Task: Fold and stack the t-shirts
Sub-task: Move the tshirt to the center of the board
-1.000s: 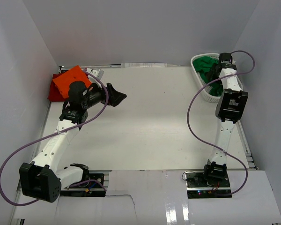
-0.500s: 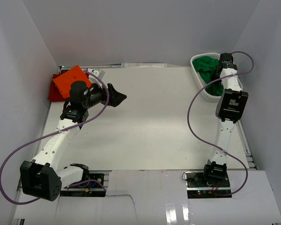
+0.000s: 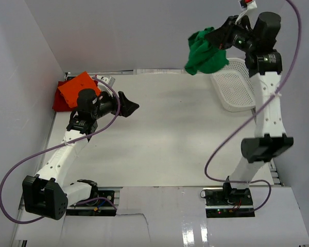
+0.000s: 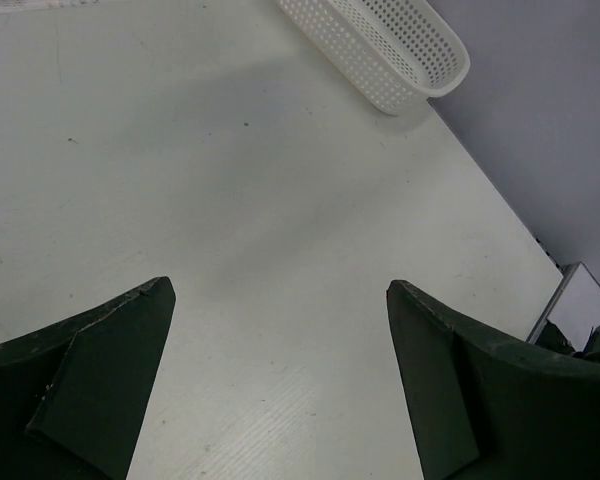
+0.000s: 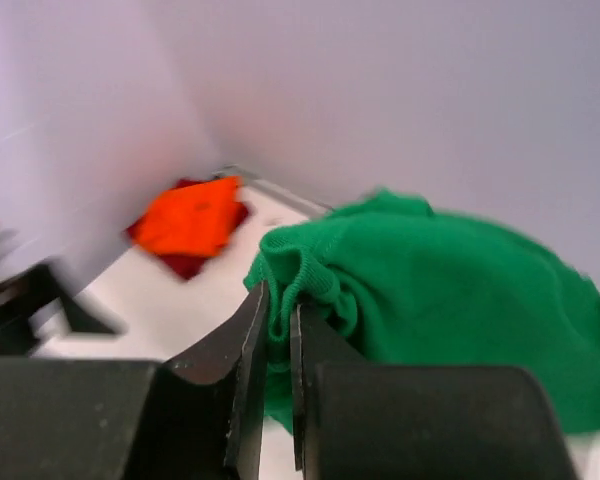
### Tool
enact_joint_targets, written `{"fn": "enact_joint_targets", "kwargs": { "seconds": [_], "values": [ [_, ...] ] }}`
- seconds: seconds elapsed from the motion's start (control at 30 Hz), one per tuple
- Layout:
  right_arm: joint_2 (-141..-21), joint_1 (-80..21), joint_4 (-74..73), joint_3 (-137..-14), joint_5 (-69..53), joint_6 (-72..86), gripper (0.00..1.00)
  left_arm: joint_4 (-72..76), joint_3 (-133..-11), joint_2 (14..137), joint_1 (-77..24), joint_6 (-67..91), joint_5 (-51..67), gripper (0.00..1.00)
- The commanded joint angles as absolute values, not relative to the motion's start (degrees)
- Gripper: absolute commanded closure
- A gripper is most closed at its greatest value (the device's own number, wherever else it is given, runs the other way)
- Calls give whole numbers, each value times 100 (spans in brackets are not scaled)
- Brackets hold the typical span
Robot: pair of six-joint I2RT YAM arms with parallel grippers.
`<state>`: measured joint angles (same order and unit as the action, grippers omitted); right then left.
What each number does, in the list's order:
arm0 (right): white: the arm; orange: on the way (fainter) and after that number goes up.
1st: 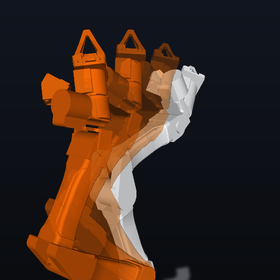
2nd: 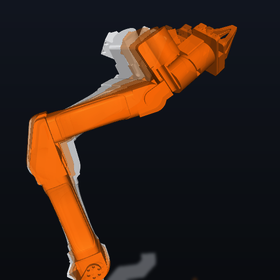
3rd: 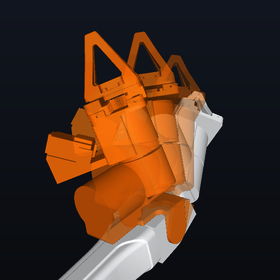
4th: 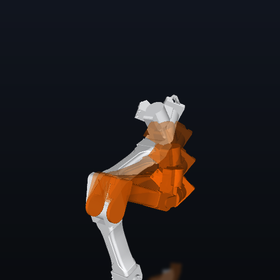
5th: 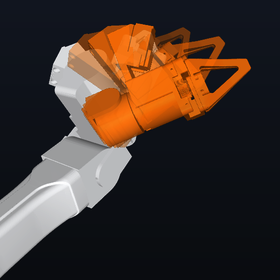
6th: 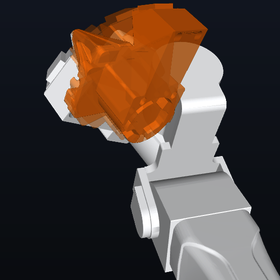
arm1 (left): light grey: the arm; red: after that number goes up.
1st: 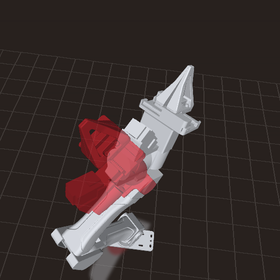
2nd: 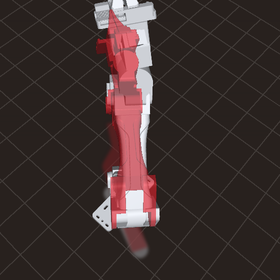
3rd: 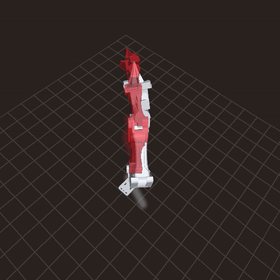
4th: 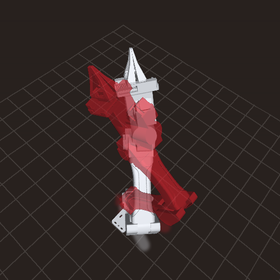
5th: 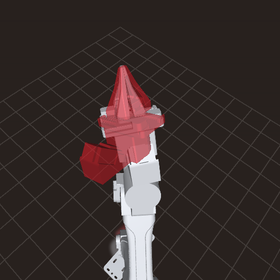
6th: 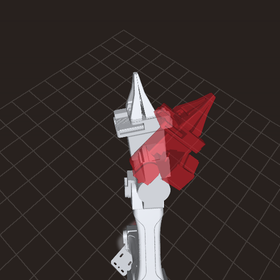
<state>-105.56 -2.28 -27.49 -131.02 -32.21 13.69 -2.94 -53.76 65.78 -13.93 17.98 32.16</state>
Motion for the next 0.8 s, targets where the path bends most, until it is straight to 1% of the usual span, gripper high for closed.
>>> {"fn": "enact_joint_targets", "kwargs": {
  "seconds": [0.0,0.03,0.1,0.13,0.17,0.2,0.23,0.27,0.3,0.33,0.4,0.53,0.6,0.63,0.7,0.77],
  "values": [
    [-8881,-237,-1910,-11888,-4798,1757,92,-316,-5414,6530,-1362,1723,3164,2],
    [-8242,-255,-1838,-10847,-4581,2001,92,-343,-5414,6522,-1362,1714,3068,2],
    [-7868,-264,-2064,-10032,-4395,2100,92,-404,-5440,6469,-1362,1688,2875,2],
    [-7710,-272,-2553,-9646,-4334,2040,92,-457,-5449,6443,-1362,1679,2735,2],
    [-7682,-359,-2862,-8893,-4220,1926,92,-535,-5449,6408,-1362,1687,2394,2],
    [-7629,-456,-3126,-8494,-4036,1751,91,-614,-5449,6372,-1362,1687,2156,2],
    [-7516,-692,-3399,-8090,-3564,1479,81,-789,-5467,6337,-1362,1731,1910,2],
    [-7454,-790,-3436,-7303,-3359,1424,72,-878,-5510,6320,-1362,1740,1690,2],
    [-7392,-887,-3489,-6964,-3244,1346,71,-957,-5537,6319,-1362,1758,1261,2],
    [-7278,-966,-3498,-6665,-3165,1310,91,-1028,-5563,6319,-1362,1793,1092,2],
    [-7172,-1186,-3288,-5972,-2892,1406,92,-1125,-5642,6311,-1362,1784,915,2],
    [-7259,-1528,-3436,-5652,-2453,1292,92,-1318,-5756,6372,-1362,1854,423,2],
    [-7330,-1722,-3620,-5634,-2190,1205,92,-1642,-5897,6591,-1362,1907,203,2],
    [-7365,-1775,-3673,-5660,-1788,1204,92,-1739,-6037,6679,-1362,1916,80,2],
    [-7348,-1828,-3735,-5678,-1496,1230,92,-2038,-6187,6943,-1362,2012,-271,2],
    [-7208,-1881,-3744,-5748,-890,1318,92,-2161,-6345,7083,-1362,2021,-246,2]
  ]
}}
